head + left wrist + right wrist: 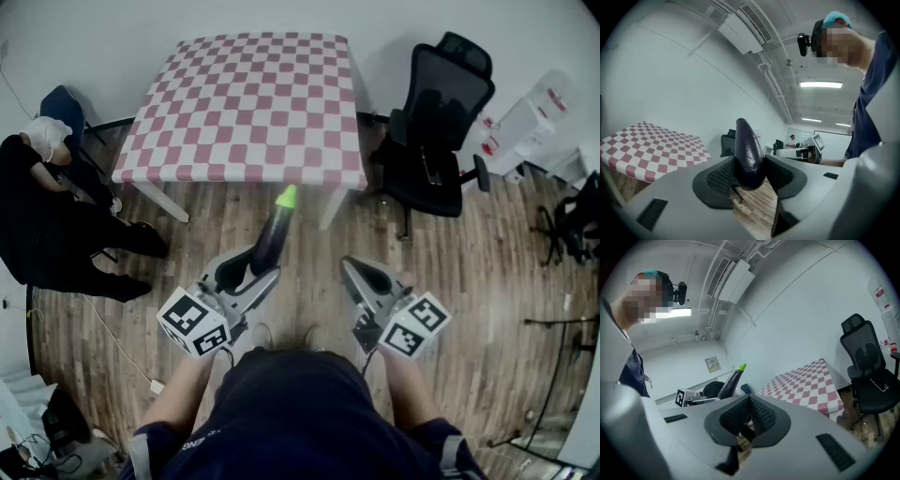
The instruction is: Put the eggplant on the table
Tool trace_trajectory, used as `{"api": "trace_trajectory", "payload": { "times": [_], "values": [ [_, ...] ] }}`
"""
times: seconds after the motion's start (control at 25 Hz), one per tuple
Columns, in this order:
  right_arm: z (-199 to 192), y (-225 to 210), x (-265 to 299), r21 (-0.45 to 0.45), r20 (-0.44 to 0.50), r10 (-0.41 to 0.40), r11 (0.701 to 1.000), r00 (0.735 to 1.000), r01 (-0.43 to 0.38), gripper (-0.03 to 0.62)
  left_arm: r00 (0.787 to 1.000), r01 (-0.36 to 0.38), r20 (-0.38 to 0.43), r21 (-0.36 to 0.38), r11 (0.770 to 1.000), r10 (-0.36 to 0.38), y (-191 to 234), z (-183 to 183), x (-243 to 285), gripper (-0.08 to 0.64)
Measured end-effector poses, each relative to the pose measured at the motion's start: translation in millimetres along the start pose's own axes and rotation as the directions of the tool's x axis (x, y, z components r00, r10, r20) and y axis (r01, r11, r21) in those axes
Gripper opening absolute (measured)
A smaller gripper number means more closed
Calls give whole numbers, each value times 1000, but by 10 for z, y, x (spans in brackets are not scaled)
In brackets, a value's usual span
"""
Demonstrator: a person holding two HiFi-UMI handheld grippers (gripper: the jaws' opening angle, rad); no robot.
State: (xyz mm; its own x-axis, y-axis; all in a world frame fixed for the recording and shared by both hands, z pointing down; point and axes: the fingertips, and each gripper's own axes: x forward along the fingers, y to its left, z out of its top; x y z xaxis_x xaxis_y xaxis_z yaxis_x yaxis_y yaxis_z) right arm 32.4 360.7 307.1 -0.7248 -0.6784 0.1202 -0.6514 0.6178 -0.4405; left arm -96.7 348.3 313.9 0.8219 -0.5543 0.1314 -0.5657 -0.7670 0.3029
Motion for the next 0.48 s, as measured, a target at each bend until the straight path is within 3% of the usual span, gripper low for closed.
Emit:
{"api": "trace_trajectory", "payload": {
  "times": [0.48],
  "values": [
    [128, -283, -114, 19, 31, 10, 1000, 999, -11, 17, 1000, -28, 7, 16, 999, 28, -46, 58, 280, 224]
  ]
}}
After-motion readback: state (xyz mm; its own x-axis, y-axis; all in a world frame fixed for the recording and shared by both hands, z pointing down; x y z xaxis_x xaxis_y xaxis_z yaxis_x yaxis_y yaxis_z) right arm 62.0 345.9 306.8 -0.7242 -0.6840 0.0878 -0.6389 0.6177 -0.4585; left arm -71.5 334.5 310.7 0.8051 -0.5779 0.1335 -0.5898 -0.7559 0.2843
